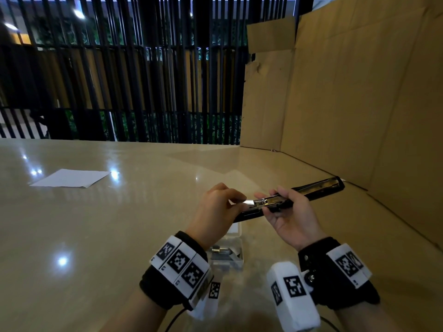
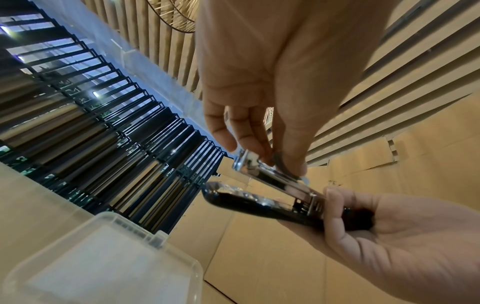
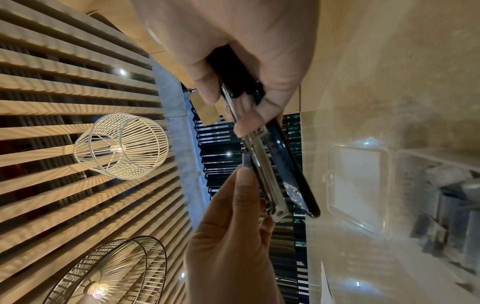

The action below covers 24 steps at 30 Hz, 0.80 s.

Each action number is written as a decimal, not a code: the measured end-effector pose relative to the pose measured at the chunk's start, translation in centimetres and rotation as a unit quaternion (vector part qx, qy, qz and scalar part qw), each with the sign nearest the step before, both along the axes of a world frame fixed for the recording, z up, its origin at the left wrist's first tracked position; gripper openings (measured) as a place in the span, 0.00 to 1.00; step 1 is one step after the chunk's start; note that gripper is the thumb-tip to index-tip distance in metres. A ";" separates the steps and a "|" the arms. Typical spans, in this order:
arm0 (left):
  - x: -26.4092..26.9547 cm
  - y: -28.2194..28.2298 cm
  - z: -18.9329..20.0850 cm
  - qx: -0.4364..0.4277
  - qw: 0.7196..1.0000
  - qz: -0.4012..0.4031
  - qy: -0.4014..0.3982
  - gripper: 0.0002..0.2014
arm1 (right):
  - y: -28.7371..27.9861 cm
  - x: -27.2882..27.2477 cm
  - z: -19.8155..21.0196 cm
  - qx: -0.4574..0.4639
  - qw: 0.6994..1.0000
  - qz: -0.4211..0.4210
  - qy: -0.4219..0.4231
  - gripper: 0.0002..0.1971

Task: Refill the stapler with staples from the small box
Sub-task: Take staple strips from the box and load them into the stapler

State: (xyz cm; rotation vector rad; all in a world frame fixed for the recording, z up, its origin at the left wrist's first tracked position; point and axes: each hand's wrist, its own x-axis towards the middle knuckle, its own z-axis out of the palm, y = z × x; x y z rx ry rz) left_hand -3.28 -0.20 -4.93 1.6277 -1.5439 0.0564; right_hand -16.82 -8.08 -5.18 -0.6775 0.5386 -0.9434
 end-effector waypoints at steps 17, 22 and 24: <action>0.1 0.2 -0.2 -0.014 1.000 -0.002 -0.013 0.11 | 0.1 0.0 0.1 0.004 1.000 -0.006 -0.007 0.09; 0.3 0.1 -0.3 -0.010 1.000 -0.012 -0.009 0.11 | 0.1 -0.1 0.2 0.004 1.000 -0.002 -0.007 0.09; 0.3 0.0 -0.4 -0.004 1.000 -0.012 -0.006 0.11 | 0.3 -0.1 0.2 0.004 1.000 0.002 -0.004 0.10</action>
